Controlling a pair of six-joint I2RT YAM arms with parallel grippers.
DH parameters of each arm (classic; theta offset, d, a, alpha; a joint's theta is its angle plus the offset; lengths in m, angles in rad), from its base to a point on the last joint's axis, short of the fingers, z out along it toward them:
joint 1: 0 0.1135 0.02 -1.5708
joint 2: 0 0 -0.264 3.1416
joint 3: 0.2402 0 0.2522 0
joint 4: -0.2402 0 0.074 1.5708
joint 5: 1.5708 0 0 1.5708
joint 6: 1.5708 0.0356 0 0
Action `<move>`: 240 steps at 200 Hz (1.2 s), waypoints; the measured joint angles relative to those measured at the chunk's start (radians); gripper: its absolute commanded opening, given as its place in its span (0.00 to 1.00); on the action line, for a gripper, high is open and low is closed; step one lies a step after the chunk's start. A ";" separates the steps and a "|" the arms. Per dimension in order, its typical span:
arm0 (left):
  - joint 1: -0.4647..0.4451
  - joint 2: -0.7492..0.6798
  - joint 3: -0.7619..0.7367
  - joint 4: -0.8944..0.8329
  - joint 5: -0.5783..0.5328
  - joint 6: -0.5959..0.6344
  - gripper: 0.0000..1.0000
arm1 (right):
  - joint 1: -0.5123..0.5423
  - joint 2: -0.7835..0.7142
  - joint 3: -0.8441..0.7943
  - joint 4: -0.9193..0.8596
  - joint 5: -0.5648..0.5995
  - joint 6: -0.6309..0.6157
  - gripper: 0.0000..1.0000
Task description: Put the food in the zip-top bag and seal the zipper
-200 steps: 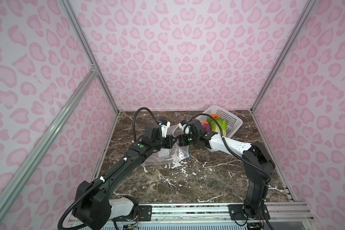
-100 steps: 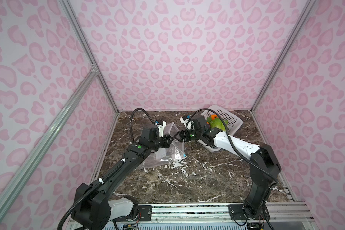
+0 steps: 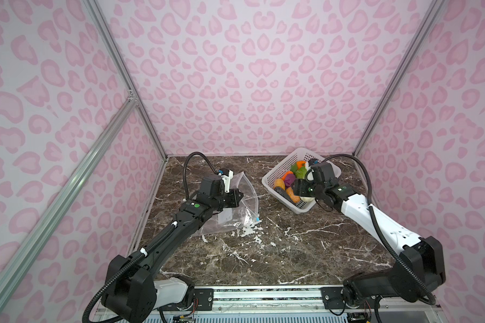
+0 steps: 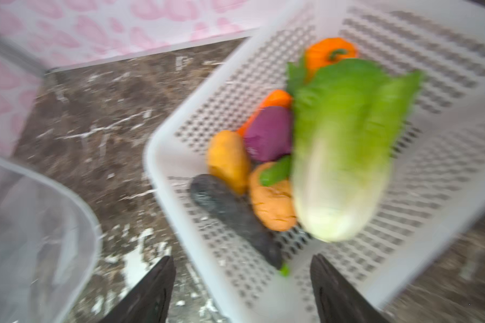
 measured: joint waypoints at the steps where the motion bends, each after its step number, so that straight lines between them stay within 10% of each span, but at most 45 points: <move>1: 0.000 0.000 0.000 0.000 0.000 0.000 0.02 | -0.008 -0.004 -0.006 -0.002 0.007 0.001 0.78; 65: 0.000 0.000 0.000 0.000 -0.008 0.000 0.02 | -0.137 0.004 -0.119 -0.024 0.084 0.023 0.74; 157: 0.000 -0.007 0.000 0.000 -0.030 0.004 0.02 | -0.147 0.187 -0.042 -0.014 0.091 0.021 0.12; 240: 0.000 -0.008 0.001 -0.002 -0.050 0.012 0.02 | -0.146 0.079 -0.116 -0.103 0.097 -0.113 0.00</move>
